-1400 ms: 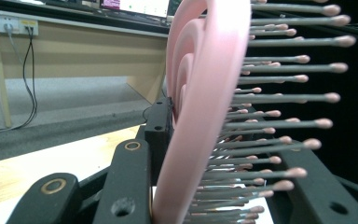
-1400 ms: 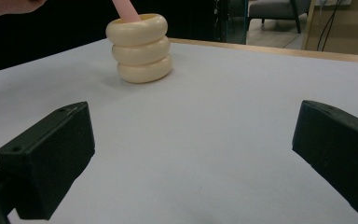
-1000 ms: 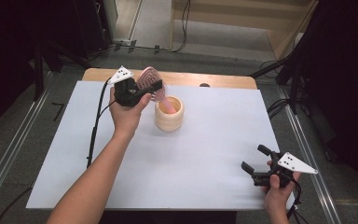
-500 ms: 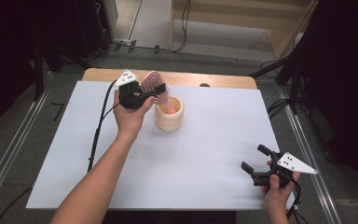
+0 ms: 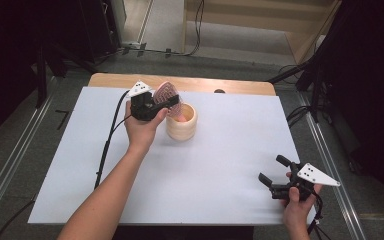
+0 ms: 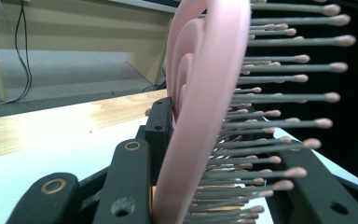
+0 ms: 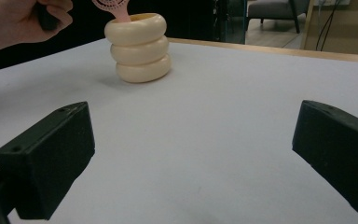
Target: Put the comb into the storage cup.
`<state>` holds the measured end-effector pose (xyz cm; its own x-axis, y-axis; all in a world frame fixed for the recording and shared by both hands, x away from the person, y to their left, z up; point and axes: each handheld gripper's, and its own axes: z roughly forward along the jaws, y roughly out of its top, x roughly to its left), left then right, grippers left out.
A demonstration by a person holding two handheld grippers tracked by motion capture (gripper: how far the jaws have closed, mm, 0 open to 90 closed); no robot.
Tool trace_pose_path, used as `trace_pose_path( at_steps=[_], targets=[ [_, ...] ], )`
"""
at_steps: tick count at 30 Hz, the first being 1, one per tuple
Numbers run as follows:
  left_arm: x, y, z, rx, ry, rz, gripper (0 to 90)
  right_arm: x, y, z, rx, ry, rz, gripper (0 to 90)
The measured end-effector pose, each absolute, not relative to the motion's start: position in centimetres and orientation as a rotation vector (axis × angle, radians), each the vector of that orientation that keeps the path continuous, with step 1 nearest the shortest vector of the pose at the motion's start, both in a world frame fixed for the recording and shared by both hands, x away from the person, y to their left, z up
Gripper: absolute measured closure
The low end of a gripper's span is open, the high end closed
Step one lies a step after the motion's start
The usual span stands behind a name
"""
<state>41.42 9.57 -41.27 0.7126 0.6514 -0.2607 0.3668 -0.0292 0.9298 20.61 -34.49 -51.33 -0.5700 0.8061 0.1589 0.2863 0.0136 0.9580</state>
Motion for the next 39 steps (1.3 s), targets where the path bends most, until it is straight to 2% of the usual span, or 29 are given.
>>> trace_pose_path(
  at_steps=[17, 26, 29, 35, 38, 39],
  targets=[
    [41.6, 9.2, -42.4, 1.631, 0.891, 0.267, 63.1, 20.7, -34.5, -51.4, 1.119, 1.857, 1.576, 0.0],
    [41.9, 9.5, -42.6, 1.649, 0.912, 0.248, 58.6, 20.7, -34.5, -51.4, 1.118, 1.857, 1.572, 0.0],
    [41.9, 9.6, -42.7, 1.658, 0.898, 0.239, 46.3, 20.7, -34.5, -51.4, 1.121, 1.857, 1.572, 0.0],
    [41.8, 9.7, -42.7, 1.685, 0.902, 0.253, 13.2, 20.7, -34.4, -51.3, 1.121, 1.859, 1.573, 0.0],
    [41.7, 10.0, -42.6, 1.683, 0.903, 0.253, 0.6, 20.6, -34.4, -51.3, 1.119, 1.860, 1.572, 0.0],
    [41.7, 10.1, -42.5, 1.676, 0.894, 0.251, 0.0, 20.6, -34.4, -51.3, 1.120, 1.860, 1.574, 0.0]
  ],
)
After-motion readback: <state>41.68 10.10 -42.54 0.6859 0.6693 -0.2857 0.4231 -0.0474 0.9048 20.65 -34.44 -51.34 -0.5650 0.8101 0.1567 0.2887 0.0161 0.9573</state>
